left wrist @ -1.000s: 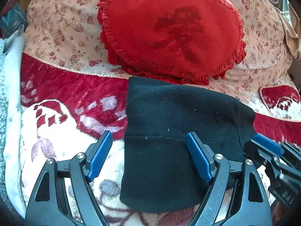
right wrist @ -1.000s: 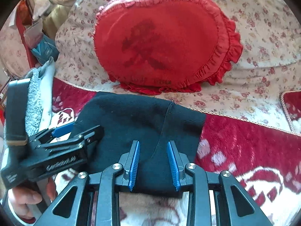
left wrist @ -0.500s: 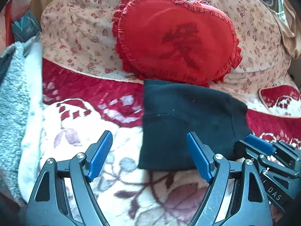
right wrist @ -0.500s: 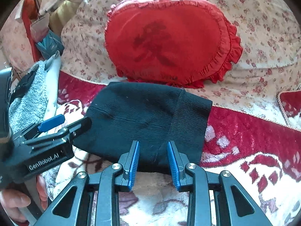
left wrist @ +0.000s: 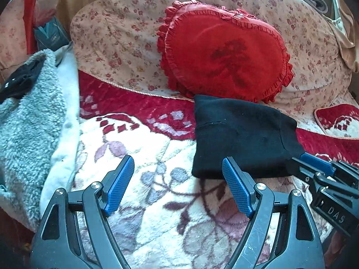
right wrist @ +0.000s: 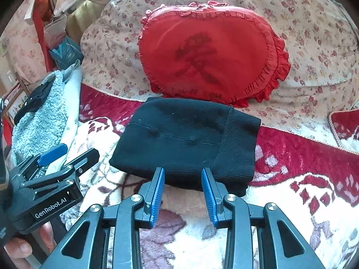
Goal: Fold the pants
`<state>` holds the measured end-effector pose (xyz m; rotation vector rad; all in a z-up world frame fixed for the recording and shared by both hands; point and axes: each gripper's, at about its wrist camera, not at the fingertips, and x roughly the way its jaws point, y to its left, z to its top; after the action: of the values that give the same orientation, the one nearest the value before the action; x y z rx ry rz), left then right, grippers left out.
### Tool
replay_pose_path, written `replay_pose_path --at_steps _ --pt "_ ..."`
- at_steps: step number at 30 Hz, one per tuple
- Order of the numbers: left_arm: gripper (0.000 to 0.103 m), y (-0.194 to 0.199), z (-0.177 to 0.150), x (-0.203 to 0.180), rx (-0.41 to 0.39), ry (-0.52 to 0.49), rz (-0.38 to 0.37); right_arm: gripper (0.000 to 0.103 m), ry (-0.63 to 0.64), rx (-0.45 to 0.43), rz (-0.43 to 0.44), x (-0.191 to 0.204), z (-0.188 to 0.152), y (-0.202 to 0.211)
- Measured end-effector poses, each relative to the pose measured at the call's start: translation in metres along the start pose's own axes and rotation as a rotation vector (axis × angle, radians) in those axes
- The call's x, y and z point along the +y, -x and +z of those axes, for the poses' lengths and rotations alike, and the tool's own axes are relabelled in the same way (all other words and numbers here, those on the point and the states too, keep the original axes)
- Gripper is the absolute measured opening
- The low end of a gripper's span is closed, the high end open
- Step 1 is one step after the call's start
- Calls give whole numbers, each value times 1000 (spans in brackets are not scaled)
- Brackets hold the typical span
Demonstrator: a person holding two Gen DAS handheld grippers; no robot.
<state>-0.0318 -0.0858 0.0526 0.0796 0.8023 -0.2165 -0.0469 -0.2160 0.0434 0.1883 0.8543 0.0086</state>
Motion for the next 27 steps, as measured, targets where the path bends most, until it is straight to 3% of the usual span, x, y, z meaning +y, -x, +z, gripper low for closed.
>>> replay_pose_path --at_steps 8,27 --pt "81 14 -9 -4 -11 -37 60 33 -6 -11 9 4 -3 12" --pt "81 15 -13 -7 2 -41 24 34 -16 -3 12 2 -9 13"
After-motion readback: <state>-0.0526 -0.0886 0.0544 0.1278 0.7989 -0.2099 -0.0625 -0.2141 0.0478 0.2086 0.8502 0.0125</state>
